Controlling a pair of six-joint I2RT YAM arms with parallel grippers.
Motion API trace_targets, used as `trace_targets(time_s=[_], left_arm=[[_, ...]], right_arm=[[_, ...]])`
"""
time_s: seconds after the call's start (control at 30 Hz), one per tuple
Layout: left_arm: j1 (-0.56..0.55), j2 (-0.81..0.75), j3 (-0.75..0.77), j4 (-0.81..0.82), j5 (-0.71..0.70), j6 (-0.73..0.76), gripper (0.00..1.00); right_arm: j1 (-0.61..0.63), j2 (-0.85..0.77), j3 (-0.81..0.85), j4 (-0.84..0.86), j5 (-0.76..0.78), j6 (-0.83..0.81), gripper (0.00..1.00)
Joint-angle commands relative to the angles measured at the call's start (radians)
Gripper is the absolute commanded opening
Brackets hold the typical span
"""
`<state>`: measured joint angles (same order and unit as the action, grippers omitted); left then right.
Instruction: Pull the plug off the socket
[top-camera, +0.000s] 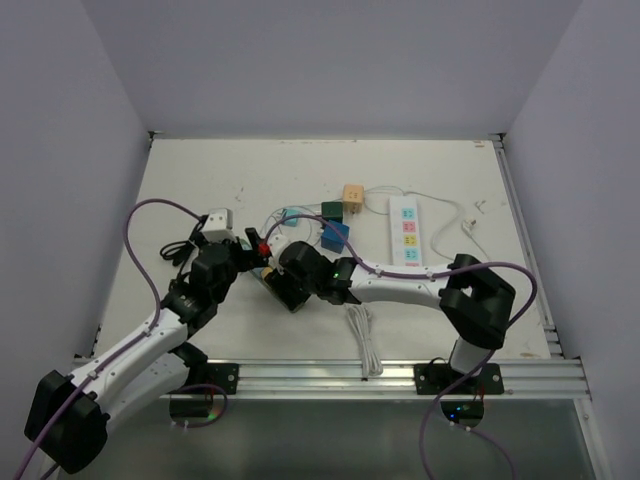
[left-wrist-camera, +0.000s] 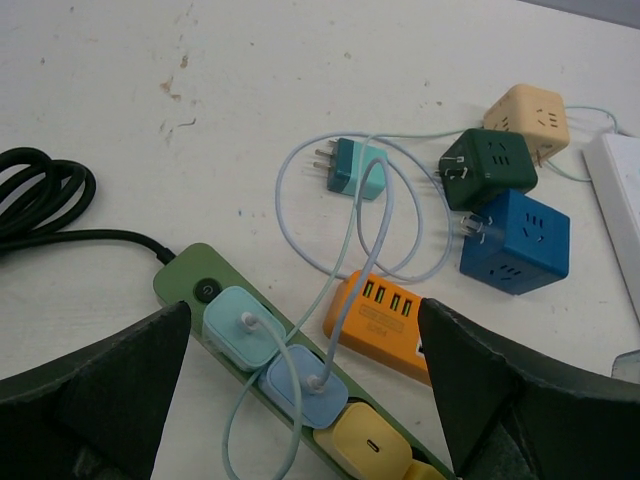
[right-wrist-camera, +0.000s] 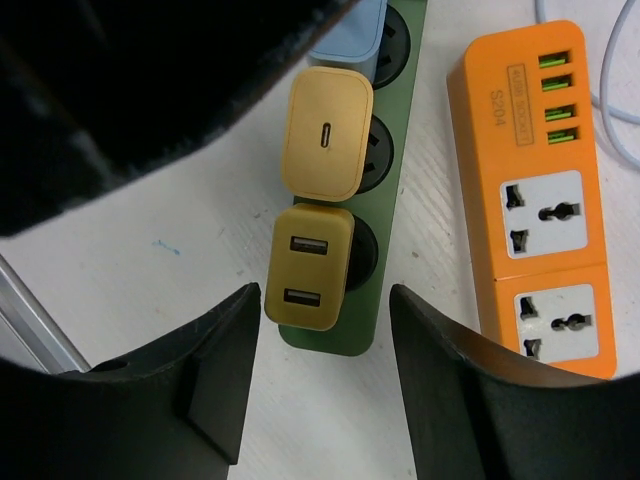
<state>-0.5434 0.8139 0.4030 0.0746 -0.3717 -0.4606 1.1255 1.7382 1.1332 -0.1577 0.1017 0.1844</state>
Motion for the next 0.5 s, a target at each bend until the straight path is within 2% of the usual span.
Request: trace_targets(time_s=[0.0,0.1,0.13,0.23,0.33,0.37,0.47], left_arm=[[-0.003,0.024,-0.013,0.128,0.024,-0.009,1.00],[-0.003,0.031,-0.030,0.142,0.022,-0.006,0.98],[-0.004,0.033,-0.035,0.146,0.020,-0.004,0.97],[-0.003,0.037,-0.058,0.169,0.014,-0.004,0.90],[-0.004,0.047,-0.078,0.197,0.027,-0.003,0.84],[-0.003,0.051,-0.082,0.221,0.042,0.002,0.79],[-0.003,0.073,-0.098,0.276,0.095,0.039,0.74]], right_arm=[[0.005,0.037,0.046,0.053,-0.023,0.030,0.57],[0.005,0.040,0.034,0.064,-0.013,0.046,0.48],[0.005,0.037,0.028,0.070,-0.011,0.052,0.39],[0.005,-0.003,-0.009,0.107,0.004,0.073,0.23],[0.005,-0.051,-0.047,0.145,0.016,0.082,0.15],[0.005,-0.058,-0.055,0.152,0.015,0.081,0.14],[0.005,-0.065,-0.058,0.149,0.007,0.050,0.11]])
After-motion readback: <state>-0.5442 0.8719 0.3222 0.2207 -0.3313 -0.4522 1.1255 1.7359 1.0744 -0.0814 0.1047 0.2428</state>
